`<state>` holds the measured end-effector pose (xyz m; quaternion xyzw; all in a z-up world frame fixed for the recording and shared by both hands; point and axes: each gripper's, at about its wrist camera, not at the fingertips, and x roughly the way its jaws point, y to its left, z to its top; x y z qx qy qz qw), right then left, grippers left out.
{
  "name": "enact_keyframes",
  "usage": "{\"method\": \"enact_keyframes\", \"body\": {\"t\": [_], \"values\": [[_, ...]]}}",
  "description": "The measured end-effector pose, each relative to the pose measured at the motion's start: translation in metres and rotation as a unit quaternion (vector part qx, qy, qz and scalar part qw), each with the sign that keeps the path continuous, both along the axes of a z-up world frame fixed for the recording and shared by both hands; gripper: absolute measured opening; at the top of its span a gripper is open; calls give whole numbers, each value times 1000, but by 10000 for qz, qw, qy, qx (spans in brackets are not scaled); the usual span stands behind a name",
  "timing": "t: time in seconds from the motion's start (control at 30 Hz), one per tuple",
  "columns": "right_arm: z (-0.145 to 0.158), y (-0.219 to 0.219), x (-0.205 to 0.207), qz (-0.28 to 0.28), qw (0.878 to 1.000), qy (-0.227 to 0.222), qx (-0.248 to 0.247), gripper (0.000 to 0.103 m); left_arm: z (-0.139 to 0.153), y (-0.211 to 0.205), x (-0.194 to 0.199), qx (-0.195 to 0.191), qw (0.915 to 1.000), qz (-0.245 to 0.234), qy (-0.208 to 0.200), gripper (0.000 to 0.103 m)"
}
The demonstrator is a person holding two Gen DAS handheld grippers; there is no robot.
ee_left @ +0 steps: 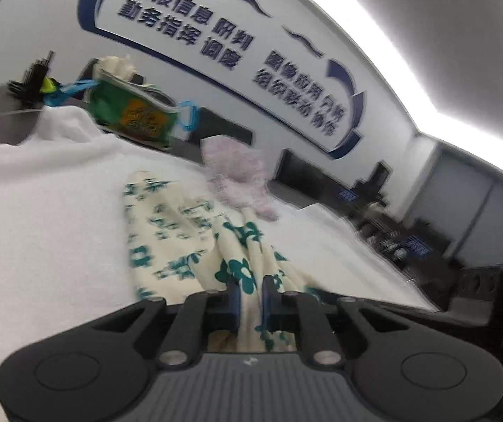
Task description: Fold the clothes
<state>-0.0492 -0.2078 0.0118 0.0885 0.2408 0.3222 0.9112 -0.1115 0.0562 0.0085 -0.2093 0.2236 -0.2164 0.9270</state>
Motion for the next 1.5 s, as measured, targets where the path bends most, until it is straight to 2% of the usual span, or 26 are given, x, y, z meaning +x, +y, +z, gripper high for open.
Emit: {"method": "enact_keyframes", "body": {"t": [0.1,0.17,0.2,0.23,0.3,0.37,0.4,0.43,0.53,0.57,0.63,0.7,0.8,0.83,0.9,1.03,1.1,1.2,1.3,1.4,1.5], "values": [[1,2,4,56,9999,-111,-22,2,-21,-3,27,246,9972,280,650,12],[-10,7,19,-54,9994,187,-303,2,-32,-3,33,243,9957,322,837,17],[-19,10,28,-146,9978,435,-489,3,-34,-3,32,263,9956,336,833,22],[-27,12,33,-253,9961,599,-598,4,-33,-4,29,357,9956,379,781,36],[-29,12,31,-276,9961,532,-640,7,-31,-5,22,515,9955,444,664,52],[-21,11,22,-343,9966,277,-699,15,-27,-4,14,553,9964,425,491,52],[-16,9,18,-383,9968,120,-688,29,-23,-2,9,529,9972,380,380,53],[-11,8,14,-423,9968,-37,-676,37,-20,-2,4,526,9977,348,262,53],[11,2,0,-404,9965,-516,-528,36,-8,-5,-7,618,9976,304,-58,51],[14,3,-2,-275,9970,-525,-494,35,-7,-8,-6,714,9970,285,-41,51],[19,6,-6,4,9977,-521,-433,24,-13,-17,-1,915,9954,223,154,46],[7,19,-3,186,9974,-311,-621,22,-20,-24,3,1119,9930,211,318,43],[-21,35,7,146,9946,79,-1021,21,-23,-31,-2,1447,9889,275,188,43],[-23,35,7,112,9948,73,-1009,21,-22,-30,-5,1502,9882,276,123,44],[-17,30,4,111,9959,35,-892,21,-15,-24,-13,1470,9888,232,-87,44],[8,16,-8,24,9958,-532,-748,21,-2,-13,-20,1261,9909,139,-440,44],[12,12,-9,108,9961,-578,-662,21,-5,-20,-12,1304,9911,67,-274,43],[-5,20,-6,212,9961,-352,-784,21,-20,-38,-1,1673,9858,62,120,39],[-27,32,-4,242,9943,-146,-1027,21,-23,-41,-7,1807,9835,83,-16,38],[-18,25,-6,280,9951,-238,-917,22,-16,-30,-18,1669,9858,23,-204,41],[-2,11,-12,354,9951,-538,-751,23,-16,-20,-27,1728,9844,-114,-312,57]]}}
